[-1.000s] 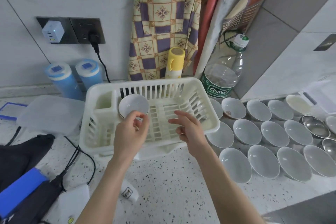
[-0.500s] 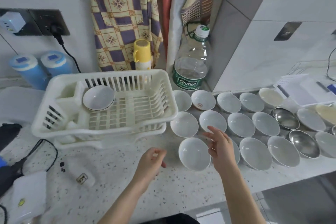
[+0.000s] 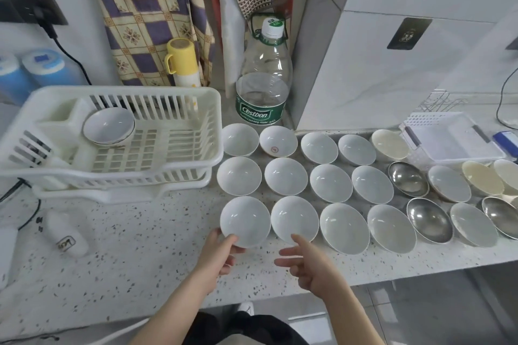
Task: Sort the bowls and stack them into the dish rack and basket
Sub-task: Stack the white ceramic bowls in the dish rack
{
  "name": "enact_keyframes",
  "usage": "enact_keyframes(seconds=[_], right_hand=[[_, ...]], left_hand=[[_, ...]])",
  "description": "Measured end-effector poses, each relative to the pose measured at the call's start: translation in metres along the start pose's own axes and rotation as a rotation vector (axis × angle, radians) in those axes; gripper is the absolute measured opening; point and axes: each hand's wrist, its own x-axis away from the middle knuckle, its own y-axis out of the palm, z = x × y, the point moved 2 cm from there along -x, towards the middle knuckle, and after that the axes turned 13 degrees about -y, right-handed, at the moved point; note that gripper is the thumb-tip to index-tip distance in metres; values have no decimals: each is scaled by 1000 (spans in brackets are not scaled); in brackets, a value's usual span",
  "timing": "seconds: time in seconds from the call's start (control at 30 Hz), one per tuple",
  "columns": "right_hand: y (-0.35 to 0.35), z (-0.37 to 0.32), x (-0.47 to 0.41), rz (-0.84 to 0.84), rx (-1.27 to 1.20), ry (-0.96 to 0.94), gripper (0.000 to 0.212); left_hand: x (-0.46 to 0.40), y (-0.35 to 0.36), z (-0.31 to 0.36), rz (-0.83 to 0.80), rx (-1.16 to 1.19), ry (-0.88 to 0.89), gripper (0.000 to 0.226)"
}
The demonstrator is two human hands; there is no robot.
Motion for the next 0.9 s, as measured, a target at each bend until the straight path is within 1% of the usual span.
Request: enact_keyframes(seconds=[0.1,0.17,0.23,0.3,0.43,0.5,0.6,0.7,0.9], right_hand=[[-4,5,-3,69,32,-28,46],[-3,7,-5,104,-59,-60,36],[-1,9,-6,140,-164,-106,20],[2,11,-6,183,-186,-158,14],[10,15,-4,264,-193,-258,16],[12,14,-3,304,-185,-294,18],[14,12,2,367,-113,-341,20],[21,13,11,425,-68,-397,20],[53,6,31,437,-140,-463,17]], left_hand=[[-2,3,-1,-19,44,-8,36],[-2,5,-1,-20,60,-6,37],[-1,7,-1,-12,68,5,38],[1,8,0,2,72,17,39],[6,11,2,34,94,33,37],[9,9,2,23,112,36,38],[17,3,3,-24,138,57,41],[28,-10,3,-70,181,93,38],[50,-41,16,-174,331,176,32]])
